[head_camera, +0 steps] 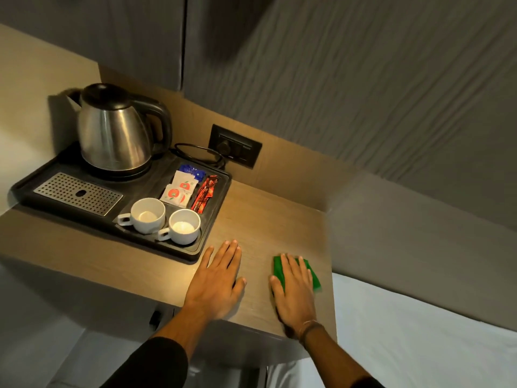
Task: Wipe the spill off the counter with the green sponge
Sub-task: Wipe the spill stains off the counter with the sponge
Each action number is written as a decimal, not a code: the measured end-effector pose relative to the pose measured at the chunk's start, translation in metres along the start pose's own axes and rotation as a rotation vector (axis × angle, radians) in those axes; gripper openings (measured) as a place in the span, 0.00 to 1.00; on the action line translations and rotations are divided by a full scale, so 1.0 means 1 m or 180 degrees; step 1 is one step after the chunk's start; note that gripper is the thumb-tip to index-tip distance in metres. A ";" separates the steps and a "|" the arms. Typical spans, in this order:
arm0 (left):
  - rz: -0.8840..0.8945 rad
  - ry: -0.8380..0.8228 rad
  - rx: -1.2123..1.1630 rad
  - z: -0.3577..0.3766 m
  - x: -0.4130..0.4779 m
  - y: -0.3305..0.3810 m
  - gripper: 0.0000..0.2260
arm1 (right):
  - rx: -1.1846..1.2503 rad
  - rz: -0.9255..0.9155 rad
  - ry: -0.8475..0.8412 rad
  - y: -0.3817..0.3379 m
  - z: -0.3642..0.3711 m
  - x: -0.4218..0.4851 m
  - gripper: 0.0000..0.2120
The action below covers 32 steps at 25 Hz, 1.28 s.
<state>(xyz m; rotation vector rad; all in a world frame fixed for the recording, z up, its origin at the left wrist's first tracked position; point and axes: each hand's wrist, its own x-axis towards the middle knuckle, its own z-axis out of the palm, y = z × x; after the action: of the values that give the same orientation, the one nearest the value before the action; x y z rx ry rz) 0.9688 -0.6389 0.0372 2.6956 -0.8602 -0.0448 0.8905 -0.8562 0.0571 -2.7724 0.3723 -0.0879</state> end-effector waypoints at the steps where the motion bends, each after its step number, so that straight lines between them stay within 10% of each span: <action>1: 0.0017 -0.0024 0.0001 -0.001 0.000 -0.001 0.33 | -0.0018 -0.0004 -0.0079 -0.004 0.000 0.002 0.33; 6: 0.0051 -0.0235 0.0010 -0.007 0.001 0.001 0.33 | 0.0189 -0.0231 -0.0609 0.012 -0.013 -0.016 0.36; 15: -0.0296 -0.0085 0.0365 -0.025 -0.110 0.020 0.34 | -0.0855 -0.0825 0.0148 -0.037 -0.014 -0.083 0.35; 32: -0.3094 0.0397 0.0601 -0.031 -0.655 0.077 0.37 | -0.0422 -0.3545 -0.0230 -0.245 0.065 -0.457 0.35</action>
<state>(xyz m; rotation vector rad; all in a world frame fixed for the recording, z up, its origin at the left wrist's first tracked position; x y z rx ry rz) 0.3930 -0.3166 0.0483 2.9669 0.5527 -0.0079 0.5168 -0.4910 0.0719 -2.7271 -1.2278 -0.2245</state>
